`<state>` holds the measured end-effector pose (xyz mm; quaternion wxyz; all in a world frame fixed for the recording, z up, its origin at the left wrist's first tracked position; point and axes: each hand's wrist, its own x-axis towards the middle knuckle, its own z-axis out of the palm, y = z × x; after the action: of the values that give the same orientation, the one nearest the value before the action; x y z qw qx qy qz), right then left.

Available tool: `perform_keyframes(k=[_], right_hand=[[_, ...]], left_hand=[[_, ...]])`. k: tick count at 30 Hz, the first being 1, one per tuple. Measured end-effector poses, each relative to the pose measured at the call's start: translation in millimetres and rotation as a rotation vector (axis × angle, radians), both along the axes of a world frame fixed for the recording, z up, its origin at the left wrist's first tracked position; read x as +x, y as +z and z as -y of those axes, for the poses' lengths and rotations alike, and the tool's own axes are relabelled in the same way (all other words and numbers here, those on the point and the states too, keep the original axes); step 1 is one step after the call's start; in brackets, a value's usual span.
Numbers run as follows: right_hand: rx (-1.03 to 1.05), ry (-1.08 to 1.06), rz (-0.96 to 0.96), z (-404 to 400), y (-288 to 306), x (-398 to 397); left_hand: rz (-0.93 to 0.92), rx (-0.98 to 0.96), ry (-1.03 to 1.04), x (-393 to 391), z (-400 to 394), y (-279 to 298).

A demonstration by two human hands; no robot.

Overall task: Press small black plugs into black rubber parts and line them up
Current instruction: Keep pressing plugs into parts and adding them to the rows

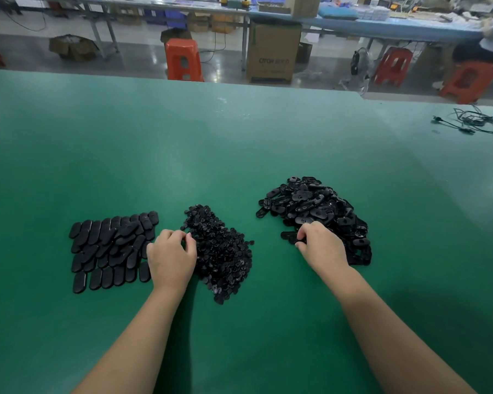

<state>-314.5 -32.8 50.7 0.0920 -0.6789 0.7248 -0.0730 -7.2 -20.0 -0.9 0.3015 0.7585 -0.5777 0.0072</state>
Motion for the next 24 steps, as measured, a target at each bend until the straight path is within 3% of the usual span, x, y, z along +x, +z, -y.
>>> perform_keyframes(k=[5,14,24], right_hand=[[0.009,0.034,0.046,-1,3,2],[-0.117,0.075,0.511,1,18,36],[0.06,-0.149,1.267,-9,-6,59]], left_hand=[[0.0,0.001,-0.003,-1,0,1],[-0.026,-0.003,-0.003,0,0,1],[-0.037,-0.009,-0.011,0,-1,3]])
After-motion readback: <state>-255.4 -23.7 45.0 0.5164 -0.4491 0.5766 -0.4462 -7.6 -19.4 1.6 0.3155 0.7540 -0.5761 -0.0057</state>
